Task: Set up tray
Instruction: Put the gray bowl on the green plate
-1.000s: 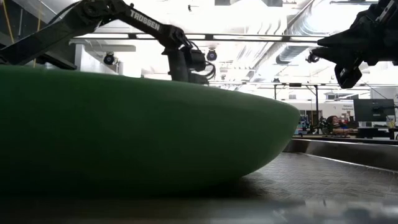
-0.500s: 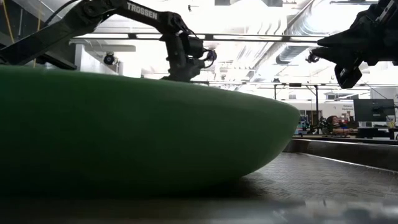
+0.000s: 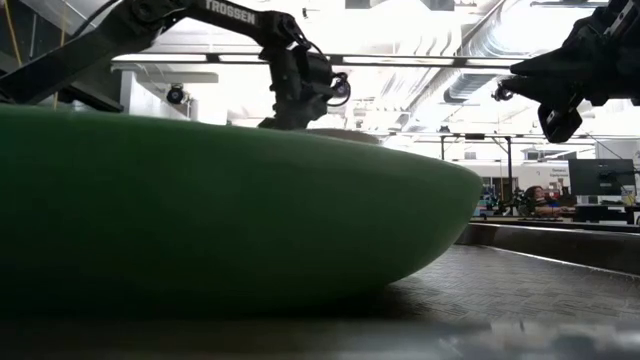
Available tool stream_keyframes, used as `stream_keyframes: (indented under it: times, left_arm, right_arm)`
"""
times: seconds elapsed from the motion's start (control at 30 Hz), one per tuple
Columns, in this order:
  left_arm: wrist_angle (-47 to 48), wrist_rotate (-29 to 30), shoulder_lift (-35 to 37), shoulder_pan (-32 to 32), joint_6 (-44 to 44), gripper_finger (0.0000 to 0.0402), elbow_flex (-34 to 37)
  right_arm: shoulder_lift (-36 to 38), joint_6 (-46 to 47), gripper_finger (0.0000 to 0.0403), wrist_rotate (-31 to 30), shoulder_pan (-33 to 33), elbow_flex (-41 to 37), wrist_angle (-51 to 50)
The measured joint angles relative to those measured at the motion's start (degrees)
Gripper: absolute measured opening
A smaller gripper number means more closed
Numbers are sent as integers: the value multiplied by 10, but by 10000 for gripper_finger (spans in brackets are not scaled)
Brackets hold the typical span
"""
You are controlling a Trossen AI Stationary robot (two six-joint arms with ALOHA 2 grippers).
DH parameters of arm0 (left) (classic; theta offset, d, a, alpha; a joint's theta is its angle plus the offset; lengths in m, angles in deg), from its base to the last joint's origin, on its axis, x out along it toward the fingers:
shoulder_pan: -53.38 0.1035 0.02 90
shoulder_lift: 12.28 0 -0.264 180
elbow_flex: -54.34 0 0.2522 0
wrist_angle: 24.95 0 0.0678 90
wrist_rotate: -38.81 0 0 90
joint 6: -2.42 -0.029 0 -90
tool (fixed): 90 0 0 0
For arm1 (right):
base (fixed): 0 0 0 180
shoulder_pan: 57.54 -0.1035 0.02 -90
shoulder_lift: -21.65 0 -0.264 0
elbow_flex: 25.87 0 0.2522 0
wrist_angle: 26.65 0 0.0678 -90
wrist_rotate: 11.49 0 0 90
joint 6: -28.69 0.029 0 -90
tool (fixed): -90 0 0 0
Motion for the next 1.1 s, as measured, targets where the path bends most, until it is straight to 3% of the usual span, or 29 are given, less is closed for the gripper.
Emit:
stream_keyframes:
  times: [0.57, 1.1]
  left_arm:
    - [53, 3, 91, -51, -15, 14, 0]
    - [59, -16, 139, -158, 5, 14, 0]
  right_arm:
    - [0, 0, 74, 0, 0, 1, -7]
    - [0, 0, 74, -1, 0, 1, -8]
